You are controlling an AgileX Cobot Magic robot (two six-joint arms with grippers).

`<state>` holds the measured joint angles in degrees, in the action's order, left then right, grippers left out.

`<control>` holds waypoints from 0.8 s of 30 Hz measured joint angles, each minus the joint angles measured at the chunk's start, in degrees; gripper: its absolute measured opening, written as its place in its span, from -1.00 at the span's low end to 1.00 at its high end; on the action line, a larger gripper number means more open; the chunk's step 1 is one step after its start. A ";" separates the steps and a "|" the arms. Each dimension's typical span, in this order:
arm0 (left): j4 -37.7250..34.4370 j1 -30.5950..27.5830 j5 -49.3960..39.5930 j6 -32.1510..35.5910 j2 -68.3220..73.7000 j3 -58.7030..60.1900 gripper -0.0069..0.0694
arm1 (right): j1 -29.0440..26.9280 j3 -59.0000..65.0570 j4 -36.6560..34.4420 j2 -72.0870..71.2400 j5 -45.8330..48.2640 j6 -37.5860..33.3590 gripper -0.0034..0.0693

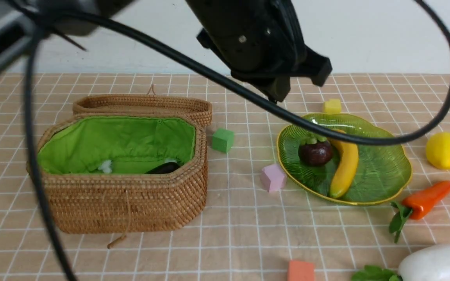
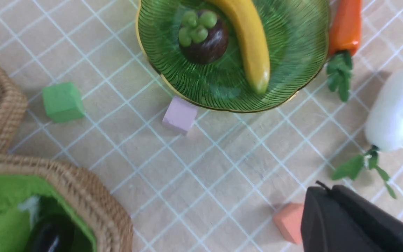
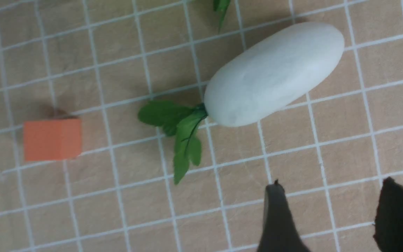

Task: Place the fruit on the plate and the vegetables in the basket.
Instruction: Take a daikon with your right arm and place it on the basket on the left.

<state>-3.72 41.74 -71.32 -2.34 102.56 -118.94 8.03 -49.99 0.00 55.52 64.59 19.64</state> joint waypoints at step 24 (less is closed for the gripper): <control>-5.08 0.06 28.09 1.67 -70.31 72.84 -0.85 | -11.08 4.16 -11.19 30.26 -26.33 5.96 0.81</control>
<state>-8.80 41.80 -43.23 -0.67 32.25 -46.10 -3.05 -45.83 -11.19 85.77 38.27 25.59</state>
